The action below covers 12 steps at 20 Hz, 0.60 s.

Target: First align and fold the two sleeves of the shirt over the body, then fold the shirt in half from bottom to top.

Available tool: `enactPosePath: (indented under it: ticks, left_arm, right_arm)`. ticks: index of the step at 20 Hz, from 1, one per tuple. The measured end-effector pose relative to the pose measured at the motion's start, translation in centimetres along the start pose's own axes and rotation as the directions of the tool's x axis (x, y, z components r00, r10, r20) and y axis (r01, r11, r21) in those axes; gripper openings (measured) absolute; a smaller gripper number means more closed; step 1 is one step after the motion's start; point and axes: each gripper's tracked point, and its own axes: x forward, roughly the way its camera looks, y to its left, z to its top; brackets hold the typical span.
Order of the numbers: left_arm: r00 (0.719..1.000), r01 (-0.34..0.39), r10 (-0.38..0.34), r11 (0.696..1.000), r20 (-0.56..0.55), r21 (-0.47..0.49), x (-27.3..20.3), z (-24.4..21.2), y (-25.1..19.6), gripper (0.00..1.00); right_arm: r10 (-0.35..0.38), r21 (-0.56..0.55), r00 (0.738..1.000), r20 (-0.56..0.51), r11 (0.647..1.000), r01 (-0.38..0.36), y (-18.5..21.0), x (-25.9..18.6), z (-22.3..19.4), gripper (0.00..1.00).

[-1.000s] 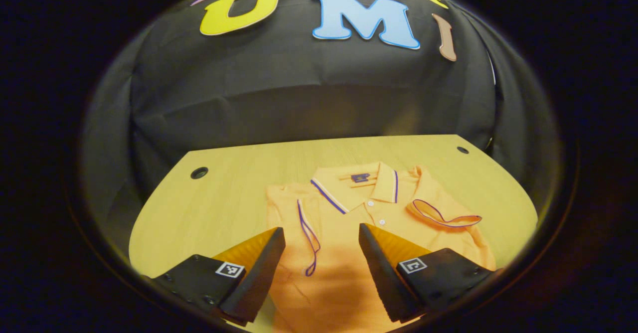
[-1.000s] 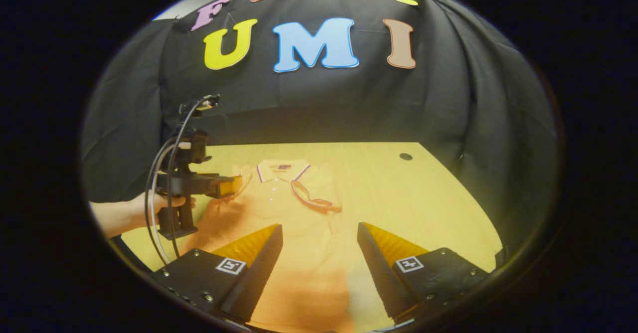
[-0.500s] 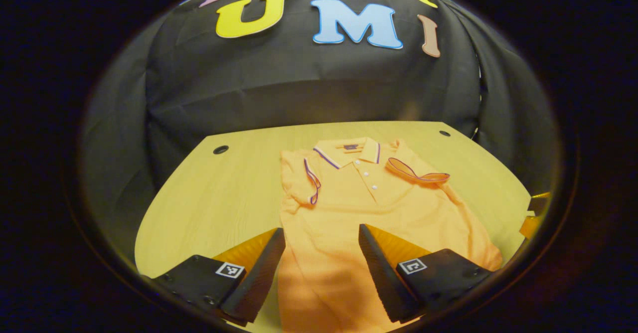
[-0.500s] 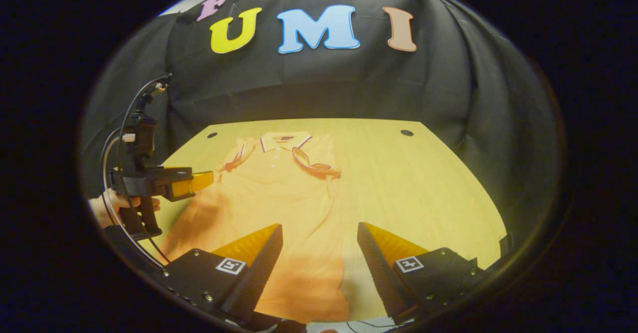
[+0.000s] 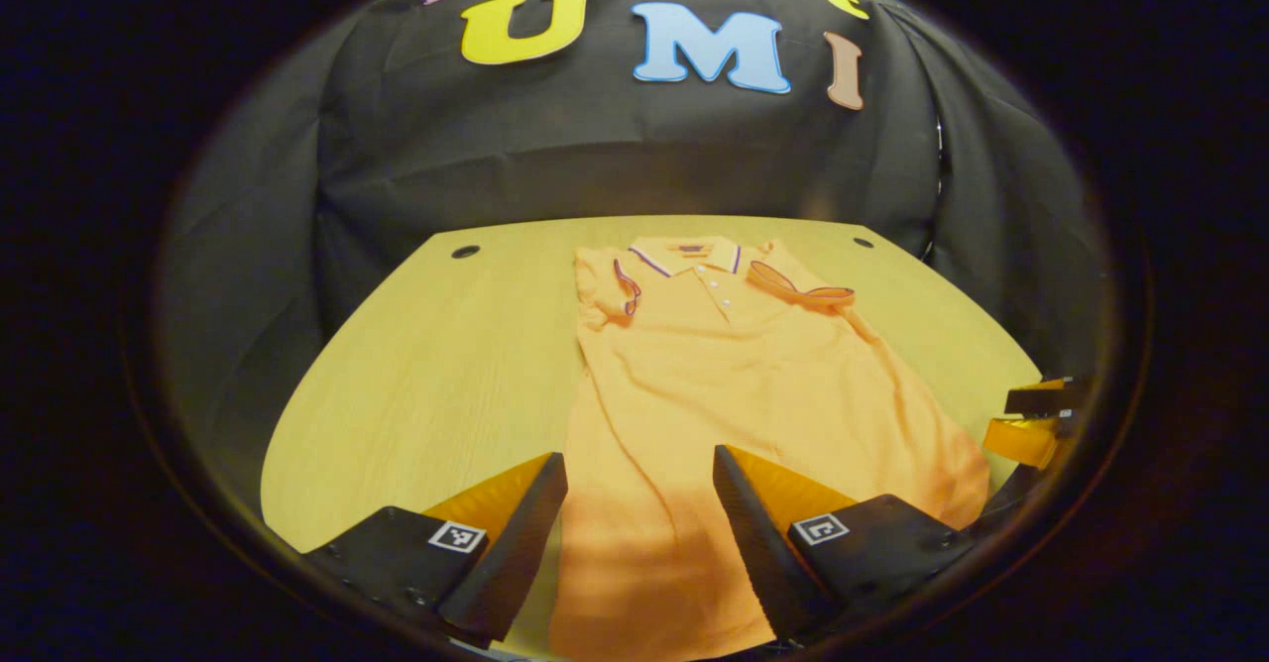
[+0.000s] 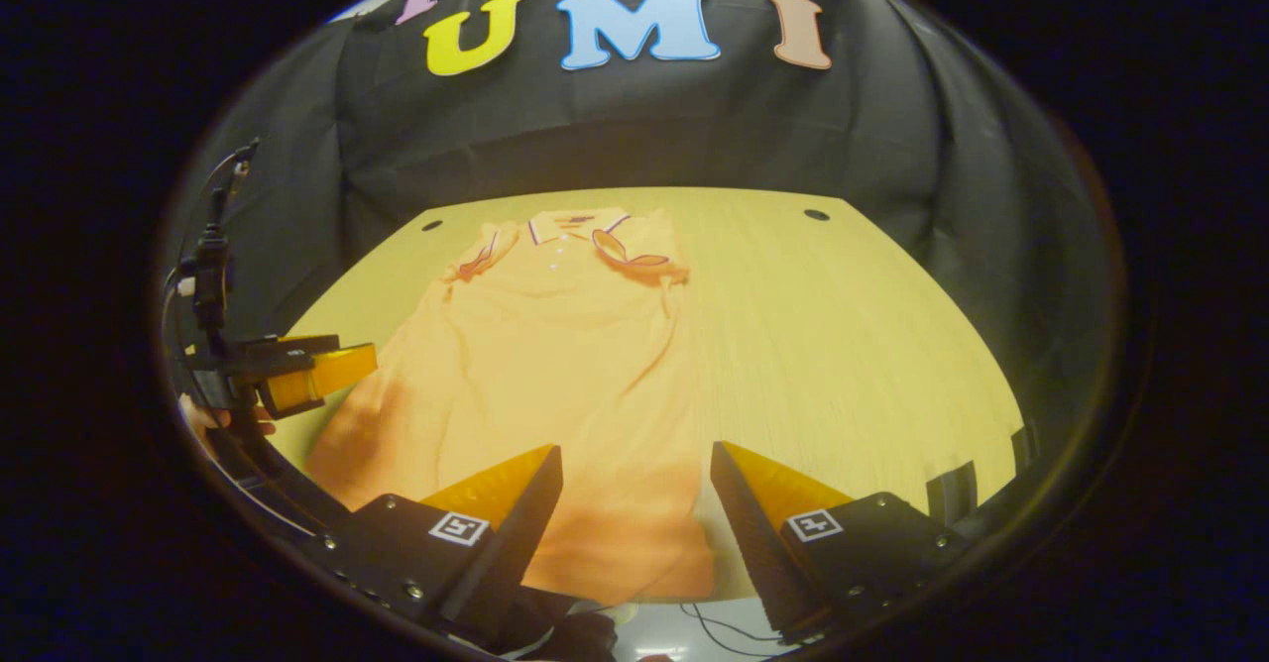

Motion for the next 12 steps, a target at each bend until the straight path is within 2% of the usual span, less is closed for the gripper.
enactPosePath:
  ticks: [1, 4, 6, 7, 8, 9, 12]
  left_arm:
    - [1.000, -0.008, 0.008, 1.000, -0.004, 0.005, -0.9, -1.1, 0.3, 0.97]
    - [1.000, -0.009, 0.009, 1.000, -0.025, -0.003, -3.1, -3.8, 0.6, 1.00]
    - [0.999, -0.021, 0.020, 1.000, -0.033, -0.012, -4.3, -5.4, 1.1, 0.97]
    - [0.999, -0.023, 0.022, 1.000, -0.036, -0.015, -5.0, -6.1, 1.3, 0.99]
    - [0.999, -0.022, 0.021, 1.000, -0.040, -0.015, -5.7, -6.9, 1.3, 0.94]
    - [0.999, -0.020, 0.020, 1.000, -0.042, -0.010, -6.0, -7.5, 1.2, 0.99]
    - [0.999, -0.012, 0.012, 1.000, -0.052, -0.005, -6.3, -8.9, 0.8, 0.99]
  right_arm:
    - [0.003, -0.001, 1.000, -0.012, 1.000, -0.003, 0.0, 0.1, -0.8, 0.94]
    - [0.008, 0.001, 0.999, -0.046, 1.000, -0.008, -0.2, 0.1, -2.6, 0.94]
    - [0.005, 0.003, 0.998, -0.069, 1.000, -0.005, -0.5, 0.0, -3.8, 0.94]
    - [-0.001, 0.003, 0.997, -0.081, 1.000, 0.002, -0.9, 0.0, -4.4, 0.94]
    - [-0.007, 0.001, 0.996, -0.089, 1.000, 0.007, -1.2, -0.1, -4.8, 0.94]
    - [-0.015, -0.005, 0.995, -0.100, 1.000, 0.014, -1.4, 0.0, -5.3, 0.94]
    - [-0.031, -0.016, 0.990, -0.134, 0.999, 0.029, -2.1, 0.2, -6.7, 0.94]
